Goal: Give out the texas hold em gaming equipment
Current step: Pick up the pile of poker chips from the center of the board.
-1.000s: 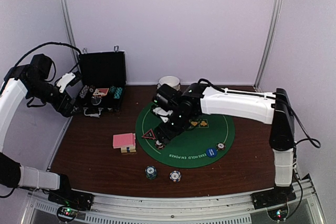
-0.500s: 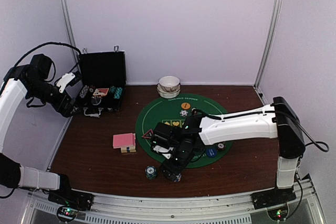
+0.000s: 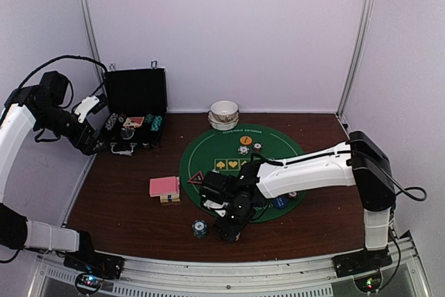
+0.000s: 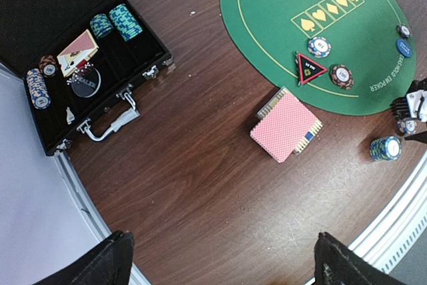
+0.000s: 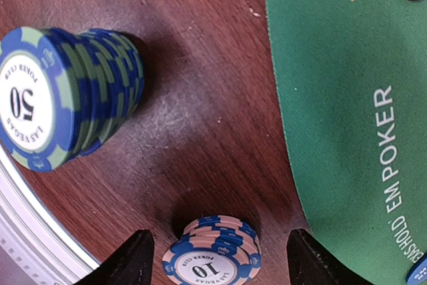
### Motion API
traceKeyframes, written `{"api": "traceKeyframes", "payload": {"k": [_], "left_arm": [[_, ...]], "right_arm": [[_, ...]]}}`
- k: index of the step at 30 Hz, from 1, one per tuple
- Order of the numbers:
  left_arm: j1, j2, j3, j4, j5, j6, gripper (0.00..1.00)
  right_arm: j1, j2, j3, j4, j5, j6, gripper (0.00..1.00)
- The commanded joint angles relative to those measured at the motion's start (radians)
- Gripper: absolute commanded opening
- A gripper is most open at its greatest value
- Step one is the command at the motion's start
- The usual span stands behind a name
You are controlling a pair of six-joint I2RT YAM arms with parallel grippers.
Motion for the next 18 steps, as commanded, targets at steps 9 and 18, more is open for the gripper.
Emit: {"api": "traceKeyframes", "payload": {"k": [9,18], "left_arm": [[0.007,0.0,0.037,-0.006,0.017,0.006,0.97],[0.008,0.002,0.04,-0.005,0.024,0.004,0.98]], "right_arm": [[0.003,0.013,-0.017,0.012,-0.002,0.001,0.57],[0.004,-0.016,-0.002,-0.015,-0.001,-0.001,0.49]]}}
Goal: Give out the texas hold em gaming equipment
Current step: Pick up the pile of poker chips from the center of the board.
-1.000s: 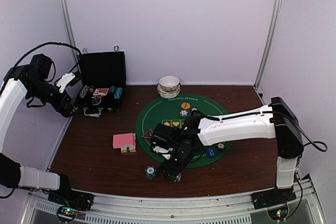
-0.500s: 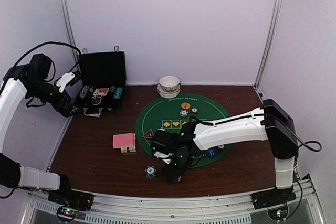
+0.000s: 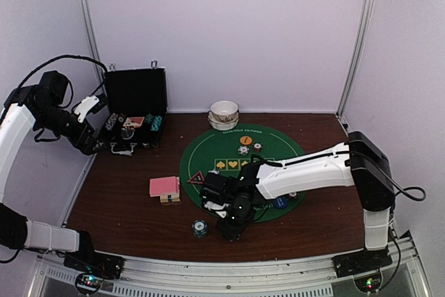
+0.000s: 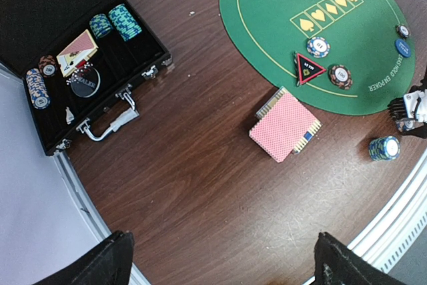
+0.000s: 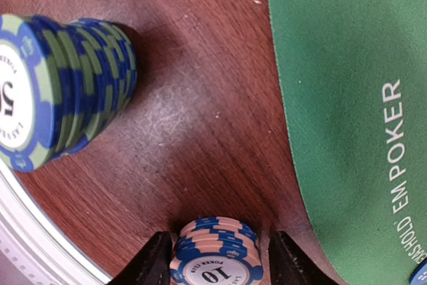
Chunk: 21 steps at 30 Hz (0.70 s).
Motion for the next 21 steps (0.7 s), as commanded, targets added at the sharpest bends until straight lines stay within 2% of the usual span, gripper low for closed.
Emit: {"api": "traceKeyframes", "payload": {"k": [1,8,21], "left_arm": [[0.007,0.001,0.034,0.001,0.023,0.005,0.98],[0.007,0.0,0.033,-0.003,0.023,0.006,0.98],[0.008,0.0,0.035,-0.006,0.026,0.006,0.98]], "right_arm": [[0.004,-0.025,0.011,-0.023,0.003,0.001,0.48],[0.005,-0.053,0.036,-0.056,0.008,0.002,0.35],[-0.011,-0.141,0.068,-0.14,0.072,0.002,0.25]]}}
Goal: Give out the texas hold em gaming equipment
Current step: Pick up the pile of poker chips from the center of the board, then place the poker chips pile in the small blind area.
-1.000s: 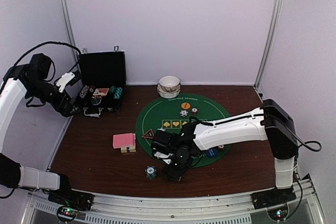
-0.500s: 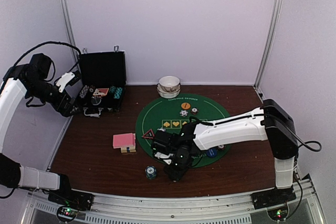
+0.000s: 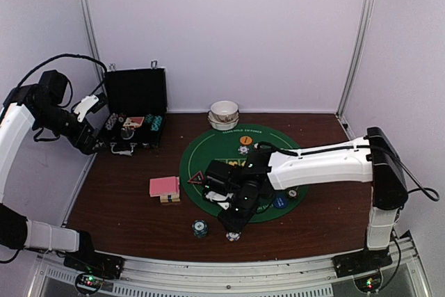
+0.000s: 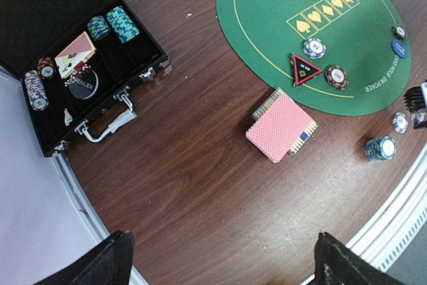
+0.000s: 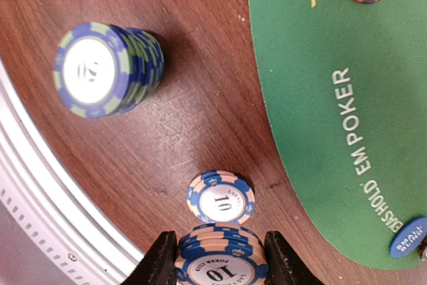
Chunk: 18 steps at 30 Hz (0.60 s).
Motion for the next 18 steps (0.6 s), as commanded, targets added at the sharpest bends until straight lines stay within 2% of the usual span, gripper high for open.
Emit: {"api": "traceKeyframes", "payload": {"k": [1,12,18], "left_arm": [[0.008,0.0,0.025,0.005,0.016,0.006,0.98],[0.007,-0.007,0.027,0.002,0.015,0.008,0.97],[0.008,-0.007,0.03,0.002,0.017,0.008,0.97]], "right_arm": [[-0.019,-0.066,0.017,-0.041,0.056,0.003,0.25],[-0.196,-0.09,-0.161,0.043,0.084,0.013,0.23],[-0.247,-0.082,-0.229,0.088,0.087,0.011,0.22]]}}
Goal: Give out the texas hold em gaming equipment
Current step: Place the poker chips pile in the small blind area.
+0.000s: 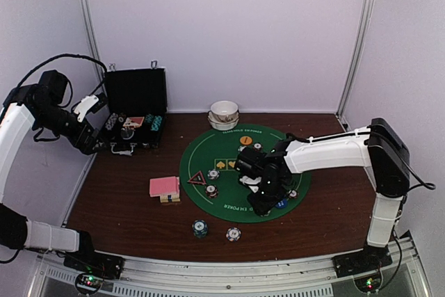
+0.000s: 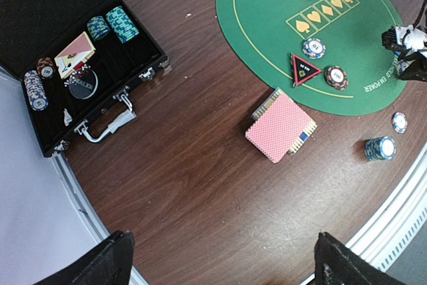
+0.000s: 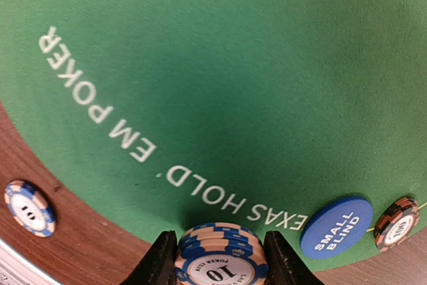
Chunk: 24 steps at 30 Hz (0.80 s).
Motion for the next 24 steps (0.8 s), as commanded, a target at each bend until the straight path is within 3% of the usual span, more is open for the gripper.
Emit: {"api": "traceKeyframes", "payload": {"k": [1,11,15,20,24], "left_arm": [[0.007,-0.004,0.029,0.004,0.015,0.007,0.98],[0.007,0.001,0.032,0.003,0.02,0.003,0.97],[0.007,0.003,0.031,0.003,0.019,0.003,0.97],[0.008,0.002,0.032,0.003,0.011,0.003,0.98],[0.007,0.0,0.031,0.003,0.008,0.006,0.98]], "right_arm": [[-0.019,-0.02,-0.045,0.054,0.025,0.01,0.21],[-0.062,-0.022,-0.108,0.095,0.047,0.009,0.21],[-0.062,-0.018,-0.101,0.097,0.038,0.01,0.35],[-0.062,-0.032,-0.063,0.076,0.042,0.012,0.6],[-0.048,-0.084,0.003,0.045,0.055,-0.001,0.69]]}}
